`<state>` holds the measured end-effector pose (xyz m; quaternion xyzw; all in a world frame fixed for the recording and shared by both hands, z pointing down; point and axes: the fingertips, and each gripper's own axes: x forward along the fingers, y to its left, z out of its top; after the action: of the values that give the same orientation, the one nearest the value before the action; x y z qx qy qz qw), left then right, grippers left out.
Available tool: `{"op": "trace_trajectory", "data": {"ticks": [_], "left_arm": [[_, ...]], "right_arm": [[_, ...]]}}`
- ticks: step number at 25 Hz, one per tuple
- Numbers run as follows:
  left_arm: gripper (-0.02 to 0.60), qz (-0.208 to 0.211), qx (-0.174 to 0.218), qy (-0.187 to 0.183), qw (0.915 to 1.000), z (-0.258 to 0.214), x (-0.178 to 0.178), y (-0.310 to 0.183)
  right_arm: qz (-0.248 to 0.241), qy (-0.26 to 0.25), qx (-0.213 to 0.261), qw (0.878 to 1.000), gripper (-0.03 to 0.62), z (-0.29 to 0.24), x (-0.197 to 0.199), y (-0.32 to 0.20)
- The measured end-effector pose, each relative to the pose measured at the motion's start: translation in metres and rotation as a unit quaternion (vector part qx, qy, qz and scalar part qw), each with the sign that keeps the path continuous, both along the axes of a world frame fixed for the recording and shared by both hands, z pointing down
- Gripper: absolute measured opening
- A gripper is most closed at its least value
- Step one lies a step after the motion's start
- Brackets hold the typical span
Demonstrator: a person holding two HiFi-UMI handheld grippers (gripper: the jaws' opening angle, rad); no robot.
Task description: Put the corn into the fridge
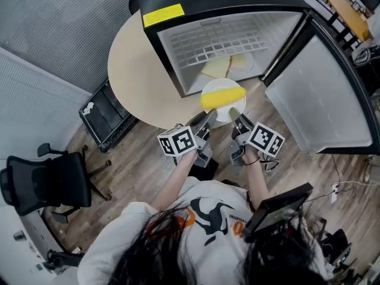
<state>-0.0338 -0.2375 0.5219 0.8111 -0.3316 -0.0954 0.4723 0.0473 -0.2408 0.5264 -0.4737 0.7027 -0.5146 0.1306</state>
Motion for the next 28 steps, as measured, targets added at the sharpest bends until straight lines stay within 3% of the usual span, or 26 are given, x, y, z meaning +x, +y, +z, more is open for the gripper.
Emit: {"op": "trace_trajectory", "data": {"ticks": [13, 24, 28], "left_arm": [[0.077, 0.0, -0.009, -0.001, 1.0, 0.018, -0.011, -0.044], [0.08, -0.041, -0.027, -0.02, 0.9986, 0.038, -0.004, -0.065], [0.081, -0.067, -0.037, -0.018, 0.9969, 0.051, -0.018, -0.074]], "right_arm": [[-0.012, 0.025, 0.003, 1.0, 0.066, 0.016, -0.012, -0.045], [-0.077, 0.04, -0.003, 0.996, 0.072, 0.036, -0.006, -0.075], [-0.105, 0.055, -0.001, 0.993, 0.072, 0.047, -0.021, -0.089]]}}
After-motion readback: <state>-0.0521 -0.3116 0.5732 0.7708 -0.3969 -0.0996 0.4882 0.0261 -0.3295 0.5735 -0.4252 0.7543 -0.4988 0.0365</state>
